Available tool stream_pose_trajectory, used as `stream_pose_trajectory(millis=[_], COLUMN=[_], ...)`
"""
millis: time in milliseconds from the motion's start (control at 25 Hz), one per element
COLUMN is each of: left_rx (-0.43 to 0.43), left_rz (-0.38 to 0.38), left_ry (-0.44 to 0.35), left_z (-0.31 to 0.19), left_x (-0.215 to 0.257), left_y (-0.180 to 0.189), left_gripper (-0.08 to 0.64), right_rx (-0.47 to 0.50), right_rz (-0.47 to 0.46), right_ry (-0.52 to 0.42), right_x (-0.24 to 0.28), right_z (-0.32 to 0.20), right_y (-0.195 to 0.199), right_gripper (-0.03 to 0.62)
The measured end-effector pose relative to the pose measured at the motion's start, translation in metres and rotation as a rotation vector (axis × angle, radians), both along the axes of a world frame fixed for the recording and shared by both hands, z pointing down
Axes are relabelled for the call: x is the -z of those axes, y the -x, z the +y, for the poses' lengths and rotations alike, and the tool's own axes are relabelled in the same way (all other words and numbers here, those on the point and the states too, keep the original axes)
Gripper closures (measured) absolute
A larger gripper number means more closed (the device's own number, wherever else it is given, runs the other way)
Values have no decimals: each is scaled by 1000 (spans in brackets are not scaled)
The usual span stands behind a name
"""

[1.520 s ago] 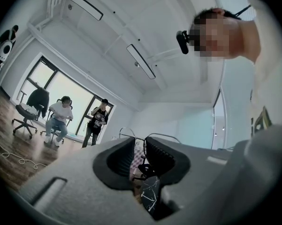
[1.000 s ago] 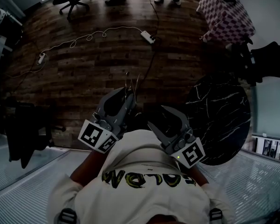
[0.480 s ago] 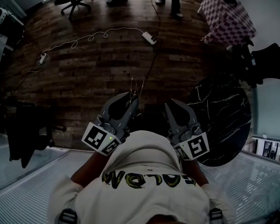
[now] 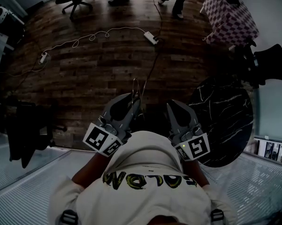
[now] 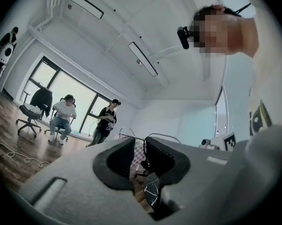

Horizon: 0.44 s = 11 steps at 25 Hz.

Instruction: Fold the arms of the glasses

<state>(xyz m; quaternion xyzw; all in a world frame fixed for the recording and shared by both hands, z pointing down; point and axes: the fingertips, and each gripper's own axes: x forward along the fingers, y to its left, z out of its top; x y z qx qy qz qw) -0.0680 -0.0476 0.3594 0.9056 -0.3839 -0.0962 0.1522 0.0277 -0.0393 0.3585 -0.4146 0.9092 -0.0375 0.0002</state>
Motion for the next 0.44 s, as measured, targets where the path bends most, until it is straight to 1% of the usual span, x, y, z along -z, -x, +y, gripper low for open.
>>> stream_pose_trajectory(millis=[440], left_rx=[-7], left_rz=[3], left_ry=[1], left_z=[2], left_x=[-2], left_y=[-4], left_gripper=[480], right_rx=[-8], right_rz=[-3], right_ry=[5], right_x=[-2], right_z=[2], right_y=[-3], right_gripper=[572])
